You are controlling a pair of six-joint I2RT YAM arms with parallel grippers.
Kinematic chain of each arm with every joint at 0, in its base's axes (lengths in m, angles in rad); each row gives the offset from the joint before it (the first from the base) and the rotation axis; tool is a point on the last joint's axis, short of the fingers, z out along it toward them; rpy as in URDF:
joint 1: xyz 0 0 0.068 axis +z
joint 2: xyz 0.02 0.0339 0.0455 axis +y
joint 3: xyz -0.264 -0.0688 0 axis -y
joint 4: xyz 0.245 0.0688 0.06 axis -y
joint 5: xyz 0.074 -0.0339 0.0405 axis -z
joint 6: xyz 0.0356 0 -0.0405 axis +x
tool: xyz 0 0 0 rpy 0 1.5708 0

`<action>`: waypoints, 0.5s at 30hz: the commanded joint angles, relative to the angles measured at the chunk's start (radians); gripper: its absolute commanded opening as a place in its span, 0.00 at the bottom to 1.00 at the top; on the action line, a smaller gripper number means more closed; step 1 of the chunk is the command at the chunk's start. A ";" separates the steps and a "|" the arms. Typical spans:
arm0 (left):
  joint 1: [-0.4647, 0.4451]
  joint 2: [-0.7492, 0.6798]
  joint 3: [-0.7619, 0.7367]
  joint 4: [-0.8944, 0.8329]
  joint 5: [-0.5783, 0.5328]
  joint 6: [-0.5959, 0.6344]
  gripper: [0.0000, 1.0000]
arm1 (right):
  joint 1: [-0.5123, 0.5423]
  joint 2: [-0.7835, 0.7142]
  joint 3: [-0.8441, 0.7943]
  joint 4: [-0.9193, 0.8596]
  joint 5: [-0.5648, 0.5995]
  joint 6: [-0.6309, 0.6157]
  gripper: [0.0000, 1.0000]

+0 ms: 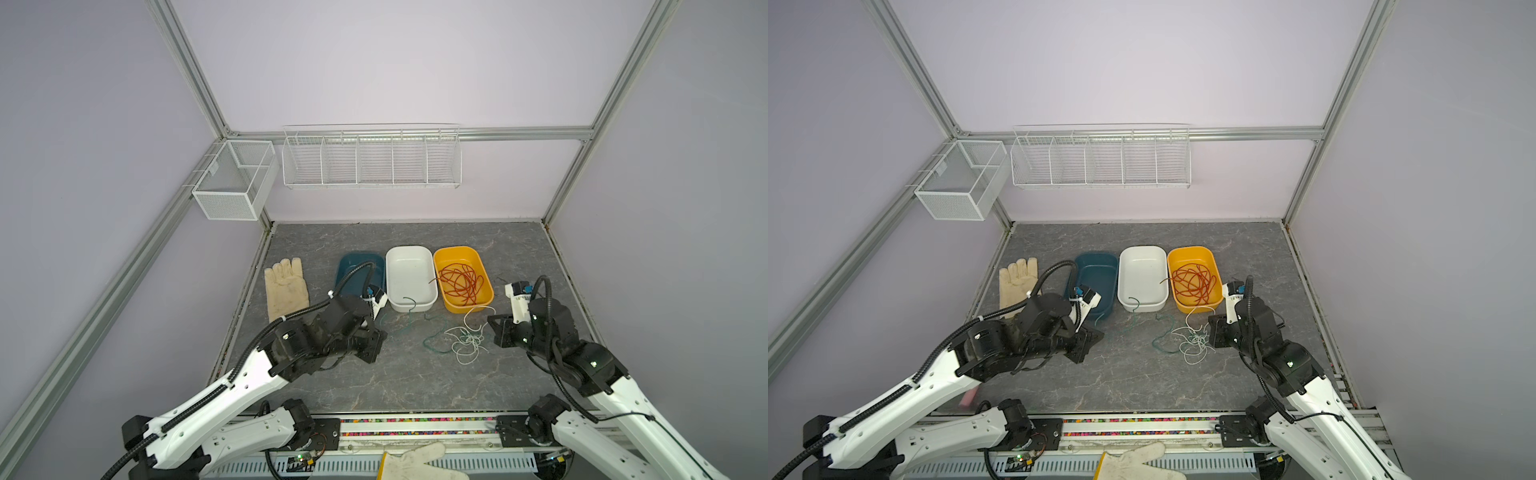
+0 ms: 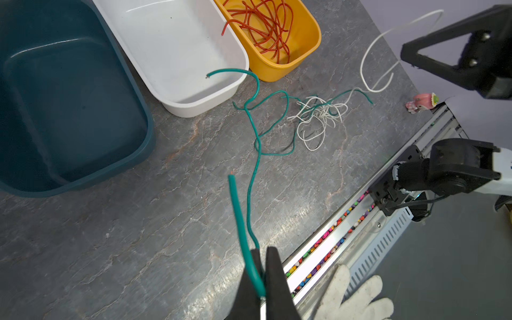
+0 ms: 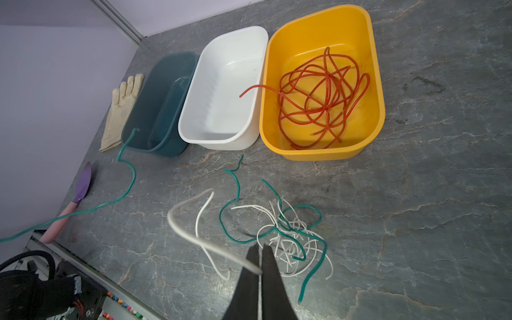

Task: Untangle the cables
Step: 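Carry the green wire with the left gripper over the white tub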

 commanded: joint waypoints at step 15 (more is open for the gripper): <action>0.148 0.560 0.395 0.032 0.000 0.191 0.00 | -0.003 -0.031 0.219 -0.285 -0.080 -0.087 0.06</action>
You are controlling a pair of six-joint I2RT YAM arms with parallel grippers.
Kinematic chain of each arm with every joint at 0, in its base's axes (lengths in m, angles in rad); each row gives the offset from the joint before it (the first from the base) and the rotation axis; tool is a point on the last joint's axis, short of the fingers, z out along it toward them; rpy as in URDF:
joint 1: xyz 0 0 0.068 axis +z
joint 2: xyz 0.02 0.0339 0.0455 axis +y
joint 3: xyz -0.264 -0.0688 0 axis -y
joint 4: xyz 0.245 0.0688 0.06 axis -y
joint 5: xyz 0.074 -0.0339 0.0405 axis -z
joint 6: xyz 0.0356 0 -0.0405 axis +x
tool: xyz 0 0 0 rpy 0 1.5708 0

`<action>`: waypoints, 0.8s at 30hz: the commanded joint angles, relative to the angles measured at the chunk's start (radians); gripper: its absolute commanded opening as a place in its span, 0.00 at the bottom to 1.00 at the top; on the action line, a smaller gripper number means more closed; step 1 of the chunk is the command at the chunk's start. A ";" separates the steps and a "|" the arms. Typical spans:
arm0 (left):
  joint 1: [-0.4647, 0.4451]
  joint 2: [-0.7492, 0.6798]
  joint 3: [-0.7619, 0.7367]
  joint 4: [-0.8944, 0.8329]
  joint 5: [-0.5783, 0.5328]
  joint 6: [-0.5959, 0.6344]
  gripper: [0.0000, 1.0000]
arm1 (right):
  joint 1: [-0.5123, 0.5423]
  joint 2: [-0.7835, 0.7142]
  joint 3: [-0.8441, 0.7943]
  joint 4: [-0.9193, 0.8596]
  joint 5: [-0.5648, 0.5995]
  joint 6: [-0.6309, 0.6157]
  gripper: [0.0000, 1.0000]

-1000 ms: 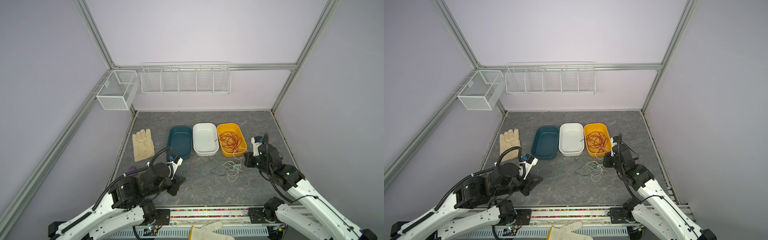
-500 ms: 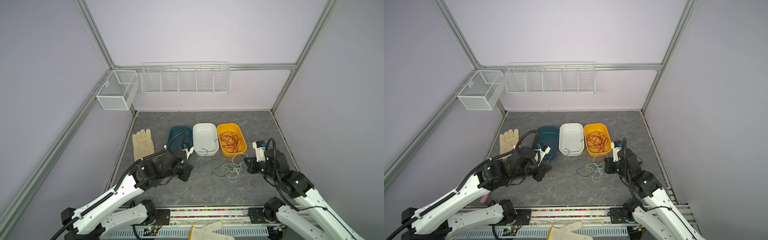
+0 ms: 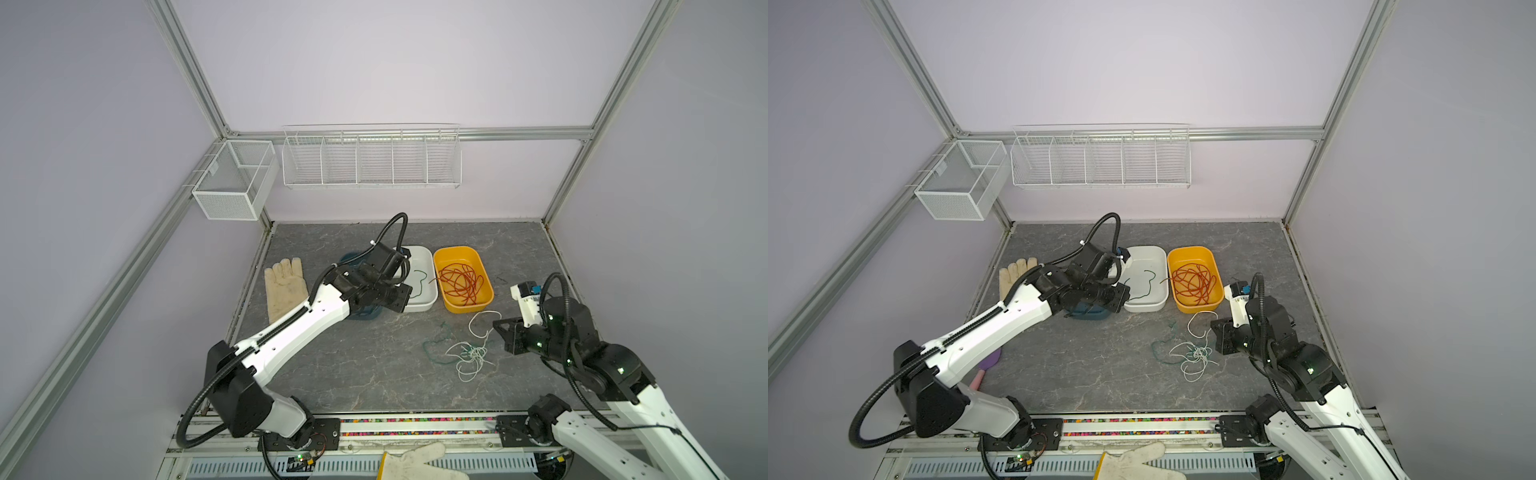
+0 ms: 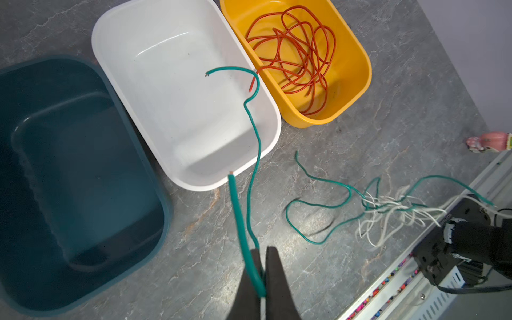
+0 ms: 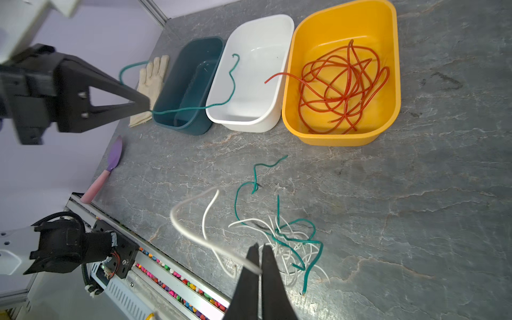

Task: Untangle the cables
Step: 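Carry the green wire with the left gripper over the white tub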

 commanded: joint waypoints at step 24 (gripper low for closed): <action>0.090 0.477 0.335 -0.092 -0.088 0.023 0.00 | -0.003 -0.148 0.003 -0.132 0.029 -0.126 0.06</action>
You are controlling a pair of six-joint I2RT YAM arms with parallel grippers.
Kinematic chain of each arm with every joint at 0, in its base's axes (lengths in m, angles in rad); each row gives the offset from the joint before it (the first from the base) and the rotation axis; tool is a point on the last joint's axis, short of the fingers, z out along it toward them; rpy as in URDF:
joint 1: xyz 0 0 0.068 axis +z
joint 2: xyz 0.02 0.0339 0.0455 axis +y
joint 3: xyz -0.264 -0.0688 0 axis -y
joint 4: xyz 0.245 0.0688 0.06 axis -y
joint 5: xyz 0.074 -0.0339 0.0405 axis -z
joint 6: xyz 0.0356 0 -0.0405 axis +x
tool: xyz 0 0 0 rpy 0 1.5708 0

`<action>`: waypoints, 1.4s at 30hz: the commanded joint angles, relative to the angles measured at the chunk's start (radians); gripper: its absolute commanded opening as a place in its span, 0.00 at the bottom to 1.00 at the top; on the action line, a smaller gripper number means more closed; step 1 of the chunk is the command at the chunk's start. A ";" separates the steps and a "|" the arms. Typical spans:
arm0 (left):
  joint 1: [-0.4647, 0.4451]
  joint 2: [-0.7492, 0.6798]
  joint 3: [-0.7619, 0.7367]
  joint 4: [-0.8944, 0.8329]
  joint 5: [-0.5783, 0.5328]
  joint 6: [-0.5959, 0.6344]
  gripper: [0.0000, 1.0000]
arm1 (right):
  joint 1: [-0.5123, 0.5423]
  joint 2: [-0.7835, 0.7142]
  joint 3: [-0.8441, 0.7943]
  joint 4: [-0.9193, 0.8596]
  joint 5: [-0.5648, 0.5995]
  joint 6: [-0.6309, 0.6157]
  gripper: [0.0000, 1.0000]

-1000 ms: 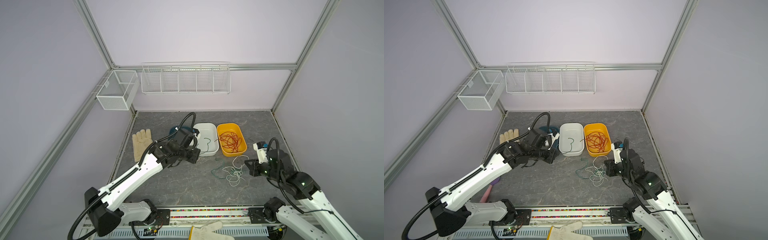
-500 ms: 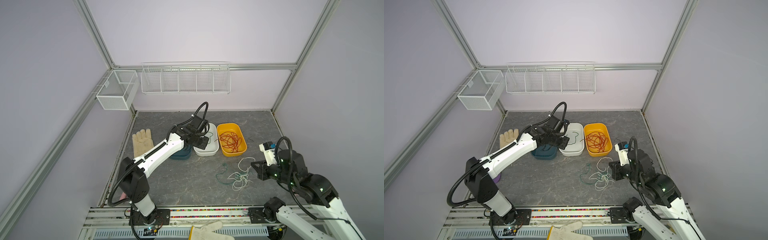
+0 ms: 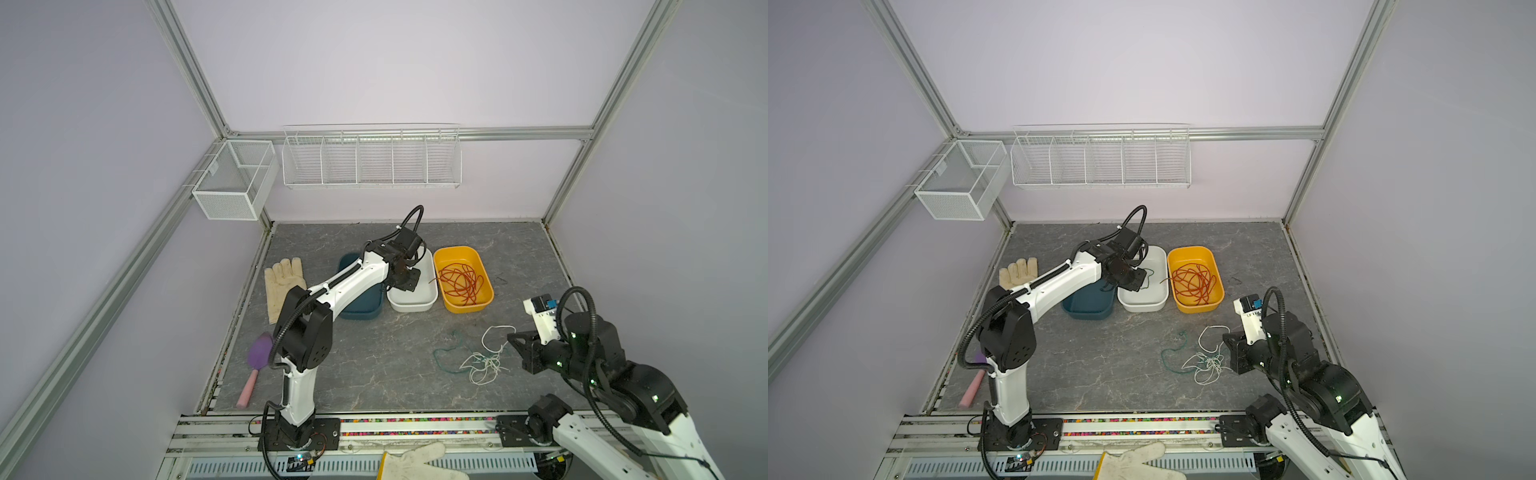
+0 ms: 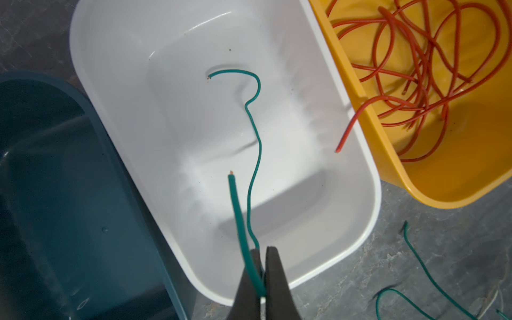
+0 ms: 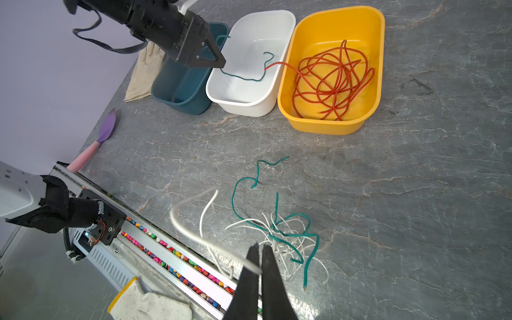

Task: Untangle the cables
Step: 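Carry the green wire with the left gripper over the white tub, then open the left gripper to drop the green wire into the white tub, then move the left gripper back to the tangle beside the right gripper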

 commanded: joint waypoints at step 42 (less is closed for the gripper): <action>-0.262 -0.522 -0.652 0.488 0.217 -0.273 0.66 | -0.002 -0.050 -0.046 0.054 0.049 -0.020 0.06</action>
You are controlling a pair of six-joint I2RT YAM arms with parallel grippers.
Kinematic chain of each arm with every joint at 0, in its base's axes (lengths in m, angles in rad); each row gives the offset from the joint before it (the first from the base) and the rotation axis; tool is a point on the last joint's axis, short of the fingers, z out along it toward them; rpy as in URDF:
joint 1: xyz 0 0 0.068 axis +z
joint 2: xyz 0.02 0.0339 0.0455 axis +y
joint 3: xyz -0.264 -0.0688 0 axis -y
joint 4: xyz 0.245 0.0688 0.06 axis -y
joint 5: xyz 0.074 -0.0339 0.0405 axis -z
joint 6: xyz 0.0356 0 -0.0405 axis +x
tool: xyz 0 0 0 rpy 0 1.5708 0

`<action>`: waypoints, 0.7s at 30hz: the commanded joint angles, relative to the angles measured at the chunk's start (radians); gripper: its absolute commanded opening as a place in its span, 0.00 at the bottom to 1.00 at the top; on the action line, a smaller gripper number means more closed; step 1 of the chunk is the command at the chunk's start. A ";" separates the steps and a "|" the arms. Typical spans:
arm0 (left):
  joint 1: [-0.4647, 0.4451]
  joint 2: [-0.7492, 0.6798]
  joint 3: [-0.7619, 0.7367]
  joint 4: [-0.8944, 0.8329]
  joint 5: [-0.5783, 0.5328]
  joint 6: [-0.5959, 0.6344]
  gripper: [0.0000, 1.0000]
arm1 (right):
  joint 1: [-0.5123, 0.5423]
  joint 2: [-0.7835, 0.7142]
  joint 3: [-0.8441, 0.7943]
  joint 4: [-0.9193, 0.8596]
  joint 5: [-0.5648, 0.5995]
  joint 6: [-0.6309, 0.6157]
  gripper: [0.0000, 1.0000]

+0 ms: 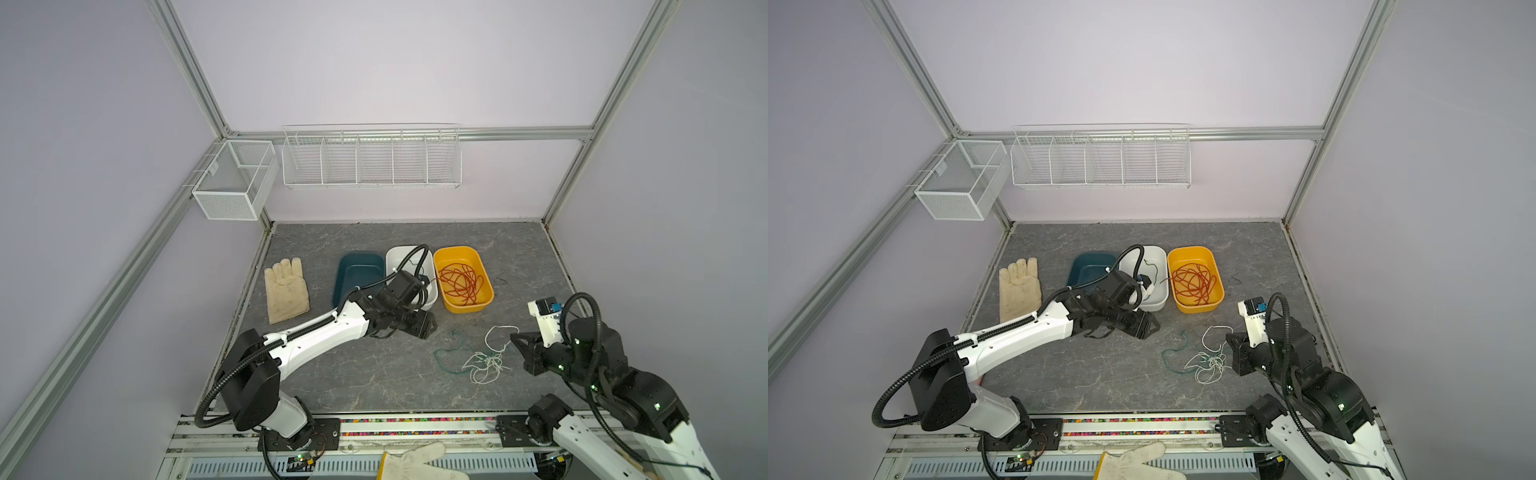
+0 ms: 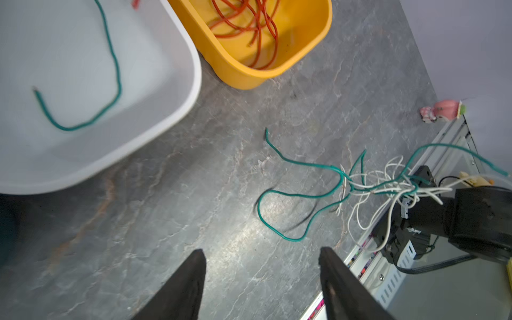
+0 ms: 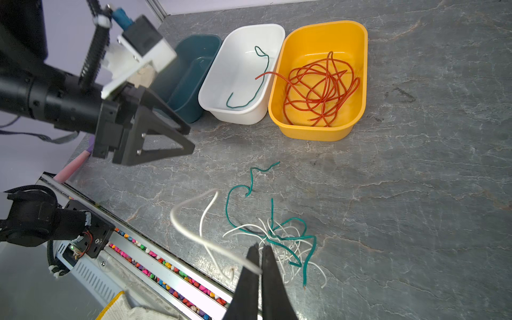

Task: Untangle the cables
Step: 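Move the left gripper back to the tangle beside the right gripper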

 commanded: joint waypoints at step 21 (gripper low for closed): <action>-0.171 0.161 -0.055 0.392 -0.001 -0.201 0.72 | -0.002 -0.006 -0.020 0.031 0.004 -0.020 0.06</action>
